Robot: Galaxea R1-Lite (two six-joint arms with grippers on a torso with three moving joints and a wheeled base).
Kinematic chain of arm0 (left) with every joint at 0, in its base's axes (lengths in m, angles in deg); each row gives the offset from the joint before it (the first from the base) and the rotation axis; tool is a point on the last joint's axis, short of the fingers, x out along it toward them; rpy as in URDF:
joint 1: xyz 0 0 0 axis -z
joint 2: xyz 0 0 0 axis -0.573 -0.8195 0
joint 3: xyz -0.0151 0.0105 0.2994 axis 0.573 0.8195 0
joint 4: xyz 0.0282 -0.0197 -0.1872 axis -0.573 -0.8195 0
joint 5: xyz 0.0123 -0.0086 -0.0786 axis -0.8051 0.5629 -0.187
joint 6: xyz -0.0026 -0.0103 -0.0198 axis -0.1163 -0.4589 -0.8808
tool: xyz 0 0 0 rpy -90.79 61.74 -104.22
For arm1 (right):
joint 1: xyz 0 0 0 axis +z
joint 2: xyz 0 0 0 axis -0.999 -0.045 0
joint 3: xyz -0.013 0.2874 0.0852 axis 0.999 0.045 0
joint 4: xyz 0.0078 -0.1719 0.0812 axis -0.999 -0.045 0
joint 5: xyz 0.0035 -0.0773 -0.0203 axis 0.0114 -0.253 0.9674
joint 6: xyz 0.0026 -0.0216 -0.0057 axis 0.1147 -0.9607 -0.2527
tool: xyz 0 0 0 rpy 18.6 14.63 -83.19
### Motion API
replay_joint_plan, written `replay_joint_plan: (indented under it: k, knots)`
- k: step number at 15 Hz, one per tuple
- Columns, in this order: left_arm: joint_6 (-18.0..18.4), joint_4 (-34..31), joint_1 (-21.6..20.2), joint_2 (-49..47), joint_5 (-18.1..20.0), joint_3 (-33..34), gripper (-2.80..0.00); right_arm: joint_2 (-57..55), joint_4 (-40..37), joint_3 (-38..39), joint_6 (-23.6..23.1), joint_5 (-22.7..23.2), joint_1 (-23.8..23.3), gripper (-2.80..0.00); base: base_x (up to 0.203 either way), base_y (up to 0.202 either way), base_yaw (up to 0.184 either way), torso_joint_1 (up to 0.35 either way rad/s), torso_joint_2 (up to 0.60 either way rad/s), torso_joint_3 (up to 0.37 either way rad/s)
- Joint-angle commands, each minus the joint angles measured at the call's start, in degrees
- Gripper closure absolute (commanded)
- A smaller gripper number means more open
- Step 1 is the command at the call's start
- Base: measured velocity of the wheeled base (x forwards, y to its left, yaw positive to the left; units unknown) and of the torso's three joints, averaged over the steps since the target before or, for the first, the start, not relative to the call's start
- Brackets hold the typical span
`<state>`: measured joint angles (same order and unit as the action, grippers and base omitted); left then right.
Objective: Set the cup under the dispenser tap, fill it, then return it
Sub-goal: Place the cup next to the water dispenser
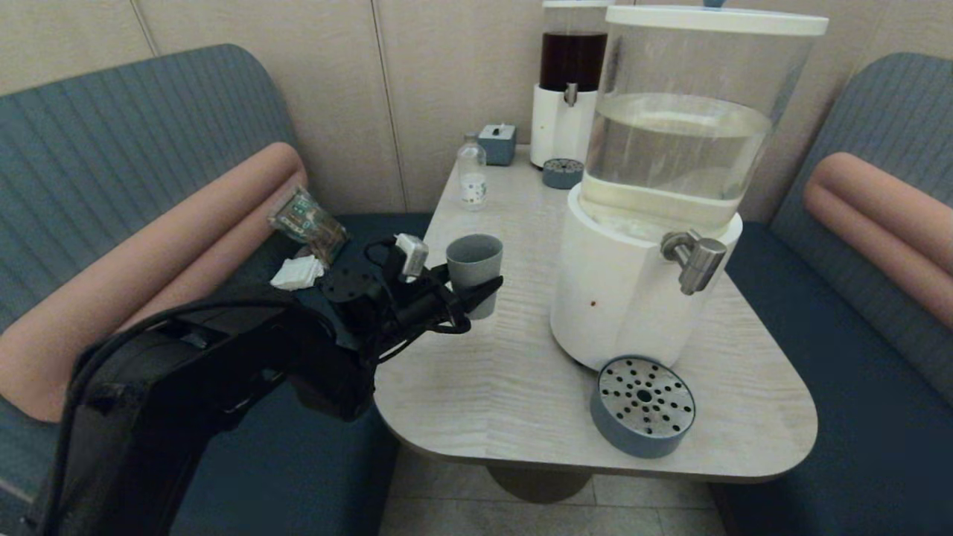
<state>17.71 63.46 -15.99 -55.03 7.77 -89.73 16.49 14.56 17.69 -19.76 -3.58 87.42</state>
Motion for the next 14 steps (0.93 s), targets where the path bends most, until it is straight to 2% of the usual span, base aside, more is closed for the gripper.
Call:
replay_joint_plan:
  k: [1, 3, 7, 14]
  knots:
    - [0.0, 0.5, -0.8, -6.0, -0.3, -4.1, 0.00, -0.1, 0.0, 0.0, -0.1, 0.0, 0.0, 0.00, 0.000, 0.000, 0.000, 0.000, 0.00, 0.000]
    - [-0.4, 0.5, -1.2, -8.5, -1.6, -6.9, 0.00, -0.1, 0.0, 0.0, -0.1, 0.0, 0.0, 0.00, 0.000, 0.000, 0.000, 0.000, 0.00, 0.000]
    - [-0.7, 0.5, -1.2, -11.2, -1.6, -10.9, 0.00, -0.1, 0.0, 0.0, -0.1, 0.0, 0.0, 0.00, 0.000, 0.000, 0.000, 0.000, 0.00, 0.000]
    - [-0.9, 0.5, -1.3, -12.5, -1.6, -11.6, 0.00, -0.1, 0.0, 0.0, -0.1, 0.0, 0.0, 0.00, 0.000, 0.000, 0.000, 0.000, 0.00, 0.000]
